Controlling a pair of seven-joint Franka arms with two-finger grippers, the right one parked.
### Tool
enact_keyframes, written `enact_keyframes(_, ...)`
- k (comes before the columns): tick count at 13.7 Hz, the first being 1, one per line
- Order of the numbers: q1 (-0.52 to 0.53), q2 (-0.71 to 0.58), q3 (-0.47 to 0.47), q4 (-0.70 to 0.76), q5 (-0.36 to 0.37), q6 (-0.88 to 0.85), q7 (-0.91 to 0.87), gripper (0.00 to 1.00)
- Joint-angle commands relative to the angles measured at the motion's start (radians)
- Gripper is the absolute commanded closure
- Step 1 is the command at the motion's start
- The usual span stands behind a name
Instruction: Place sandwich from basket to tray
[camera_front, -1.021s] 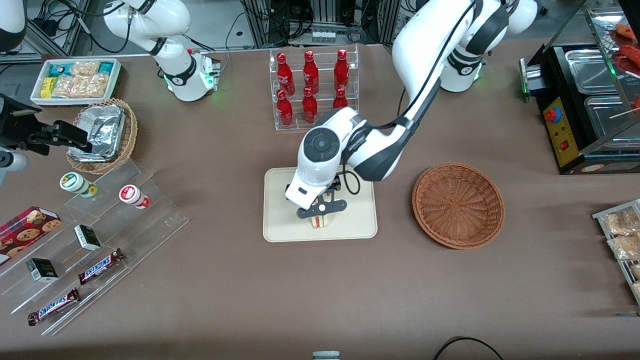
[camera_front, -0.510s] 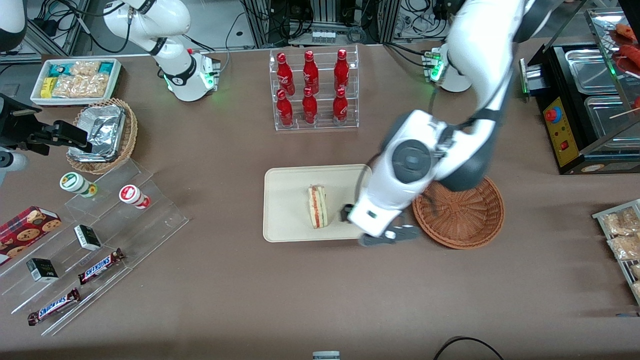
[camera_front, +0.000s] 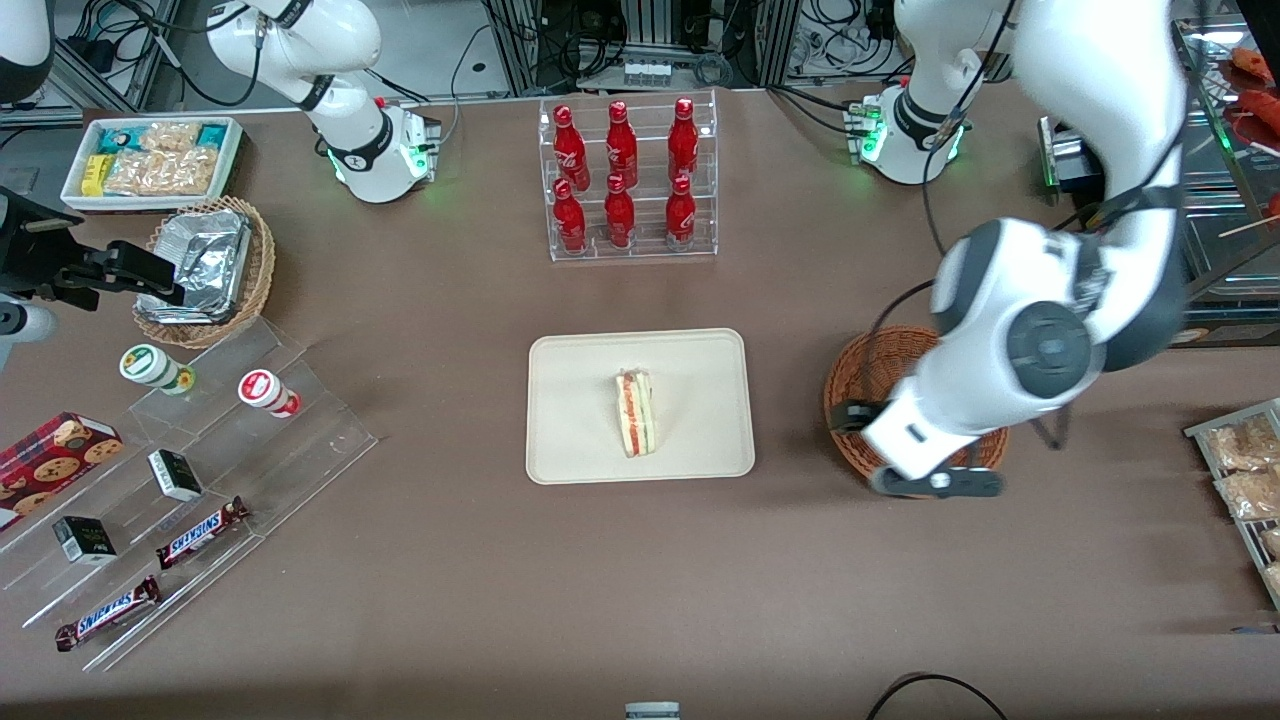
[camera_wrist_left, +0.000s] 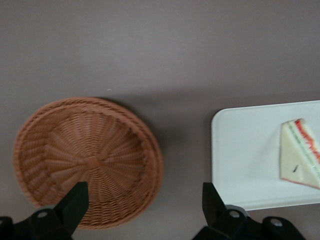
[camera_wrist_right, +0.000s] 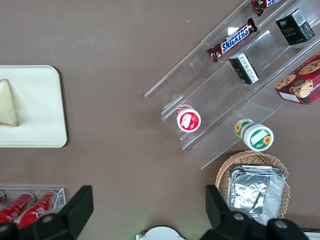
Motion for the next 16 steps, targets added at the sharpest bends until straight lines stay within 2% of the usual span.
enact_keyframes(1,0.062,-0.172,-0.009,-0.189,0.045,0.008,0.087,0.00)
enact_keyframes(4,0.135,-0.284,-0.009,-0.268,0.050,-0.009,0.195,0.00)
enact_keyframes(9,0.235,-0.392,-0.011,-0.260,0.049,-0.132,0.249,0.00)
enact_keyframes(16,0.231,-0.413,0.043,-0.148,0.047,-0.261,0.249,0.00)
